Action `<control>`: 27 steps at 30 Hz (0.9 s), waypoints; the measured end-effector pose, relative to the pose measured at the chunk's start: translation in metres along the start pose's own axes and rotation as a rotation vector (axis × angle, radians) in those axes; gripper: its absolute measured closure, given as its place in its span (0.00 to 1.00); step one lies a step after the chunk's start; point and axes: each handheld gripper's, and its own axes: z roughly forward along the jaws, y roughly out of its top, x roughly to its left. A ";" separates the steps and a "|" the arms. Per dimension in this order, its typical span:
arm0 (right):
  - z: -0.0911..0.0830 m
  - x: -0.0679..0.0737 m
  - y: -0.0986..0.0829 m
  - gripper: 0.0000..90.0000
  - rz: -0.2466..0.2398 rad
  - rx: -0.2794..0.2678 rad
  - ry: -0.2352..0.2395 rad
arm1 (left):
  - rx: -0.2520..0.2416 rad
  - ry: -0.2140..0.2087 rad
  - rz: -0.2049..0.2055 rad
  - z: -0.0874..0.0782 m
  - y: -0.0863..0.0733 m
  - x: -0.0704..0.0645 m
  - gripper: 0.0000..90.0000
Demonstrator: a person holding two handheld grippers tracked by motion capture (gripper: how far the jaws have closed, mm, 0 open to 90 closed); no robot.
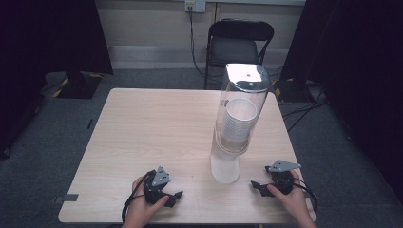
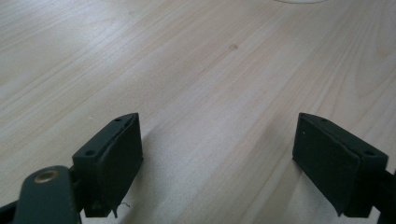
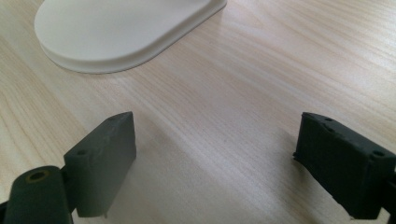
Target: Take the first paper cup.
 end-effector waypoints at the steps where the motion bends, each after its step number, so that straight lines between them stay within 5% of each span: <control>1: 0.000 0.000 0.000 0.13 0.000 0.000 0.002 | 0.000 0.000 0.000 0.000 0.000 0.000 0.17; 22: -0.001 0.001 0.000 0.13 0.000 0.001 0.000 | 0.004 0.000 -0.017 0.000 0.002 -0.004 0.18; 27: -0.001 0.001 -0.001 0.13 -0.001 0.001 0.000 | -0.070 -0.045 -0.029 -0.003 0.020 -0.011 0.24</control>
